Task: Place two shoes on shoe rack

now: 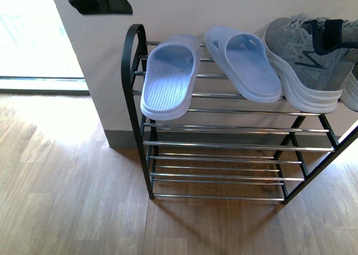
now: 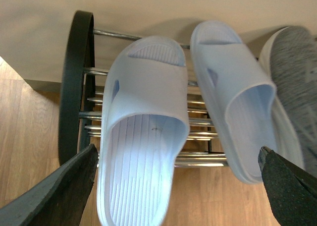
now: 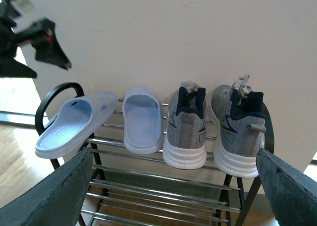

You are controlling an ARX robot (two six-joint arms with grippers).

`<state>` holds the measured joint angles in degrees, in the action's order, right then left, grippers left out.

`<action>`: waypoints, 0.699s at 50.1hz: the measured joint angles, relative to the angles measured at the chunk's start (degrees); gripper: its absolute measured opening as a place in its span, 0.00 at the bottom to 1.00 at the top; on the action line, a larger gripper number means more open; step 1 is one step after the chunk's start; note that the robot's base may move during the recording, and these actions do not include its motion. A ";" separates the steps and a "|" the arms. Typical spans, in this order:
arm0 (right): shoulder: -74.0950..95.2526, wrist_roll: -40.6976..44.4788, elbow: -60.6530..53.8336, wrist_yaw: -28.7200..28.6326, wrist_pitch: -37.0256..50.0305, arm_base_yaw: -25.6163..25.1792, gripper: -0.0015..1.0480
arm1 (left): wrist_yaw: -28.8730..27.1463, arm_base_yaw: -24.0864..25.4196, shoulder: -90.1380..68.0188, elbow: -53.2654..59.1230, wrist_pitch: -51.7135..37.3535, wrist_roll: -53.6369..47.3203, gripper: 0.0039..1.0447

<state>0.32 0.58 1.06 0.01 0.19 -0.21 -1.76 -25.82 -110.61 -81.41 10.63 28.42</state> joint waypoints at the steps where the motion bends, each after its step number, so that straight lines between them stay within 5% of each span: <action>1: 0.00 0.00 0.00 0.00 0.00 0.00 0.91 | -0.24 -0.07 0.79 0.20 0.37 0.24 0.91; 6: 0.00 0.02 0.00 0.00 0.00 0.00 0.91 | -6.84 -0.09 10.69 5.35 -0.46 -1.20 0.91; 12: 0.00 0.00 0.00 0.00 0.00 0.00 0.91 | -21.05 3.26 24.96 17.20 -11.80 -11.30 0.91; 17: 0.00 0.00 0.00 0.02 0.00 0.00 0.91 | -26.27 5.01 30.99 22.64 -18.29 -19.17 0.91; 25: 0.00 0.00 0.00 -0.07 0.00 0.04 0.91 | -16.37 7.80 36.48 33.92 -37.51 -25.18 0.71; 35: 0.00 0.00 0.00 0.00 0.00 0.07 0.91 | -11.85 11.19 42.27 48.11 -45.68 -27.28 0.44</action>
<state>0.32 0.58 1.06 0.01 0.19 -0.14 -13.61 -14.63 -68.34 -33.30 -35.05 1.15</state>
